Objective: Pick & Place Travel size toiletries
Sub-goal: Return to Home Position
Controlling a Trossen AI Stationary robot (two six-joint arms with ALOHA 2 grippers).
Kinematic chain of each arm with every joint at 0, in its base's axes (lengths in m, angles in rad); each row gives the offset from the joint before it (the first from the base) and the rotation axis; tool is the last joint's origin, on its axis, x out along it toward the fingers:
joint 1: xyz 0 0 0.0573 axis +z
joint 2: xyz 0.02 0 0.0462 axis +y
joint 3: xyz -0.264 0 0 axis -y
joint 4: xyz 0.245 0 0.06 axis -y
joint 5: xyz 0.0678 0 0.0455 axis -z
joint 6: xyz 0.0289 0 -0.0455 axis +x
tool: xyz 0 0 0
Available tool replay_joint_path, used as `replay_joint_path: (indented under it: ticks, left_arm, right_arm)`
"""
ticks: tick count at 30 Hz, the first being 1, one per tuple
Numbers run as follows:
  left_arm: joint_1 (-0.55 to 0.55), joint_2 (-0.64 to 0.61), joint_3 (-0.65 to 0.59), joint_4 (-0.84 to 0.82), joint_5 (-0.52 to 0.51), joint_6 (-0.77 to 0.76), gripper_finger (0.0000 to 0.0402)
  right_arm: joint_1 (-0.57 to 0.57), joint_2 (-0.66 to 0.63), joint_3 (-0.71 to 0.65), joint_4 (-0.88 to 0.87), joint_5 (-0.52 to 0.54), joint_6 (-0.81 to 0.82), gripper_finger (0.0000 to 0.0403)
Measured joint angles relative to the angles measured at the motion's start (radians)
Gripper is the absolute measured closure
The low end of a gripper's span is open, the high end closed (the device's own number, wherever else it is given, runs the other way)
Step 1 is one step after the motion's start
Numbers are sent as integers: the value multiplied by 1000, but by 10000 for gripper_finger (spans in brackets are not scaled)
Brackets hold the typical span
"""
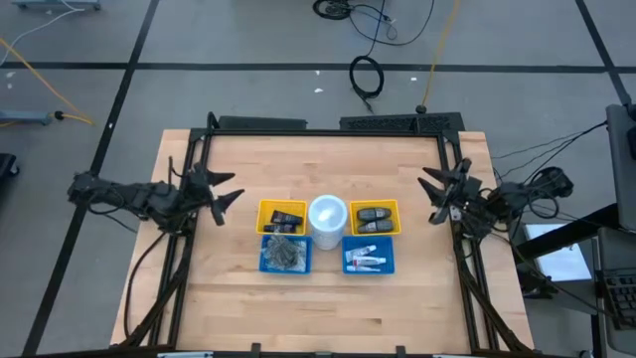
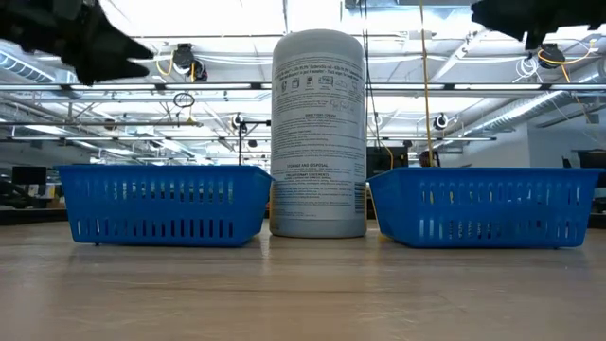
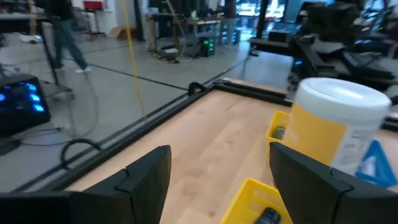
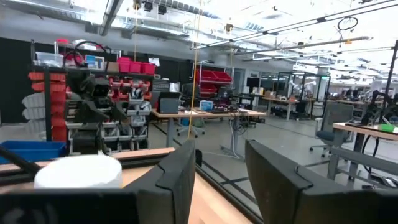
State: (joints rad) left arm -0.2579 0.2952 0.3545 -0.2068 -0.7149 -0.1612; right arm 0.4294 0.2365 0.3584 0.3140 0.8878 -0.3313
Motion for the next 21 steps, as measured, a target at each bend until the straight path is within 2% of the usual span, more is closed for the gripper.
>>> replay_joint_path:
  ticks: [2,8,13,17,21]
  left_arm:
    - [7,-63,-41,-1,35,-3,133]
    - [17,-202,-121,-2,47,6,133]
    - [17,-263,-181,-1,106,-17,133]
    - [16,-271,-228,2,122,-66,133]
    - [16,-263,-266,6,122,-131,133]
  right_arm:
    - [0,-15,-22,-2,0,1,270]
    - [0,-44,-97,9,-12,4,270]
    - [0,-59,-178,31,-157,19,270]
    - [-5,-63,-181,173,-202,-26,270]
    - [-4,-54,-180,126,-329,19,271]
